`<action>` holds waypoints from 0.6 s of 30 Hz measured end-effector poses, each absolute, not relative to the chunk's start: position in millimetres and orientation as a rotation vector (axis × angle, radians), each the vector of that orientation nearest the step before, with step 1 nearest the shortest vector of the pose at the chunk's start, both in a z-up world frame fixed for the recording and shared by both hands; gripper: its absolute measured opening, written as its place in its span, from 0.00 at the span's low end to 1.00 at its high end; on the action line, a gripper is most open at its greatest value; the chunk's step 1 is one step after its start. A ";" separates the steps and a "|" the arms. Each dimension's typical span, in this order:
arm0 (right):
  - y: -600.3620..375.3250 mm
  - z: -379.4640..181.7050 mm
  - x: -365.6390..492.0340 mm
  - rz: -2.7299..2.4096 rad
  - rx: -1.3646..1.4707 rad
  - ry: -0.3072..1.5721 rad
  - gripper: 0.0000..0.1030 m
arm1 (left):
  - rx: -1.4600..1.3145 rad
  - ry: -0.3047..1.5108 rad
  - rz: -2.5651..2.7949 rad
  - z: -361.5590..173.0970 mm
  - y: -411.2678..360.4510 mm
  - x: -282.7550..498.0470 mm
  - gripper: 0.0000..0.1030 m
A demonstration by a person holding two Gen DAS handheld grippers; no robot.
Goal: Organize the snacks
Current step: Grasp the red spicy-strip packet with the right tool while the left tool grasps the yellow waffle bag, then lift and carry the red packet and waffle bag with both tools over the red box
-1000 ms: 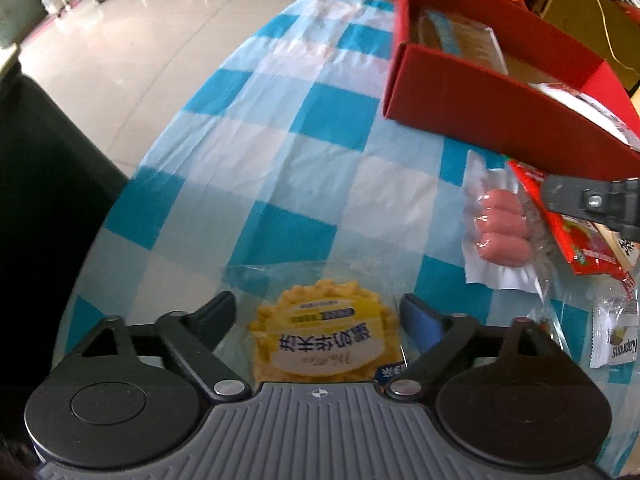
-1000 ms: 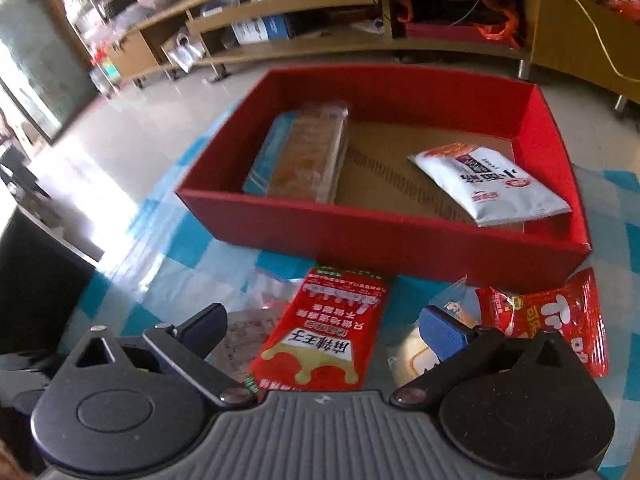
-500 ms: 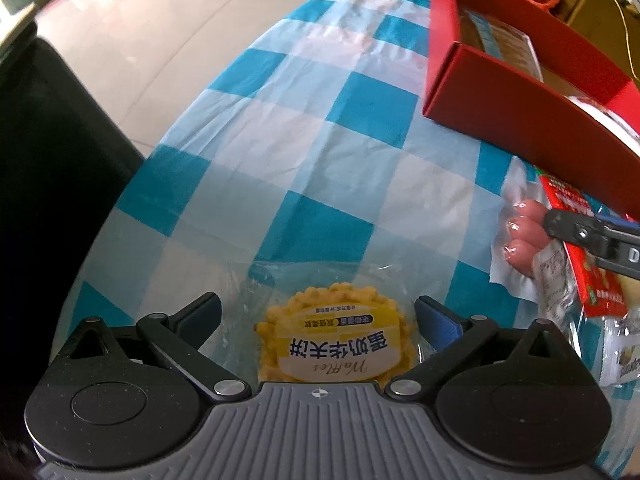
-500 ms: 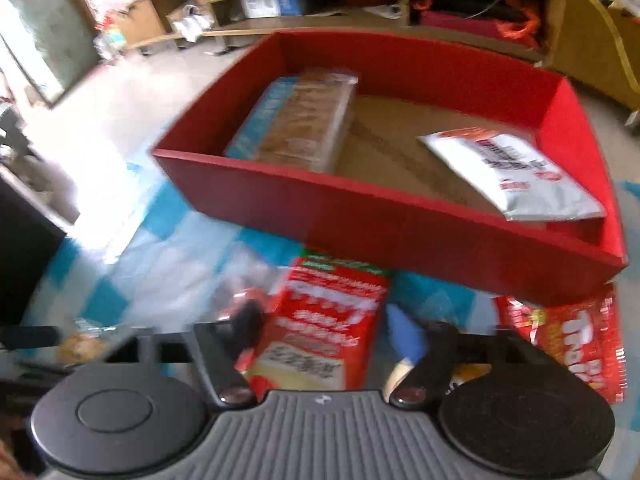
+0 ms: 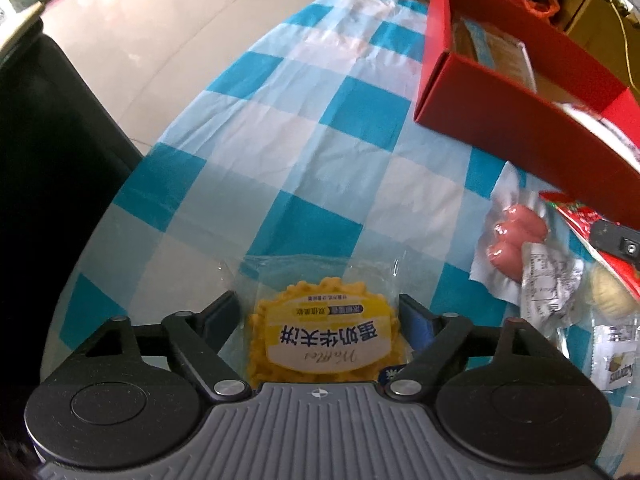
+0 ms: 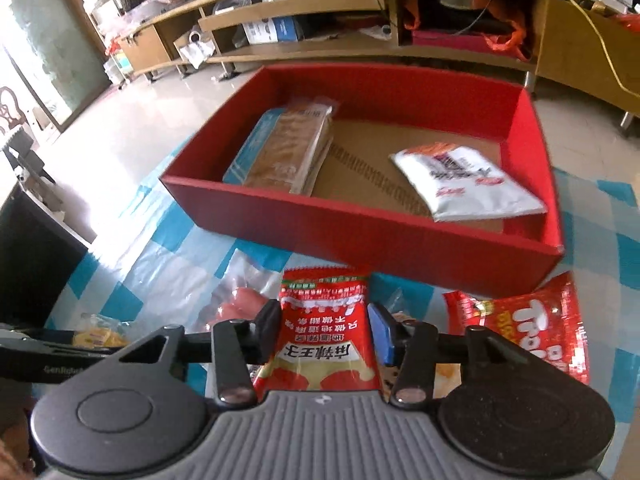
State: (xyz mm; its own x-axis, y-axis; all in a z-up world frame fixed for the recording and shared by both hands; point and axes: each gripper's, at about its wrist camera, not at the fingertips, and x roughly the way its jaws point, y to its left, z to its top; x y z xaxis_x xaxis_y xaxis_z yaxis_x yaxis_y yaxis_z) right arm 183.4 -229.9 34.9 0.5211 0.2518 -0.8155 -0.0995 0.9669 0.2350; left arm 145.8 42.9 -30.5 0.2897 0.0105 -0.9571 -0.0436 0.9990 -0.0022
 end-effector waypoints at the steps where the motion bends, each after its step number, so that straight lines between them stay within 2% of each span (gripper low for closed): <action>1: -233.3 38.3 181.6 0.209 0.171 0.990 0.46 | -0.027 1.271 0.038 -28.7 42.5 145.5 0.83; 4: -242.2 47.0 177.0 0.211 0.193 0.964 0.45 | -0.037 1.255 0.020 -20.9 41.2 145.8 0.78; 13: -248.6 62.4 173.6 0.222 0.225 0.914 0.45 | -0.090 1.195 -0.043 7.4 37.6 143.9 0.76; 15: -249.1 67.9 172.5 0.230 0.228 0.891 0.23 | -0.095 1.178 -0.051 12.9 36.1 144.5 0.76; 18: -252.8 71.4 174.1 0.246 0.261 0.889 0.21 | -0.096 1.157 -0.072 19.7 31.0 144.5 0.76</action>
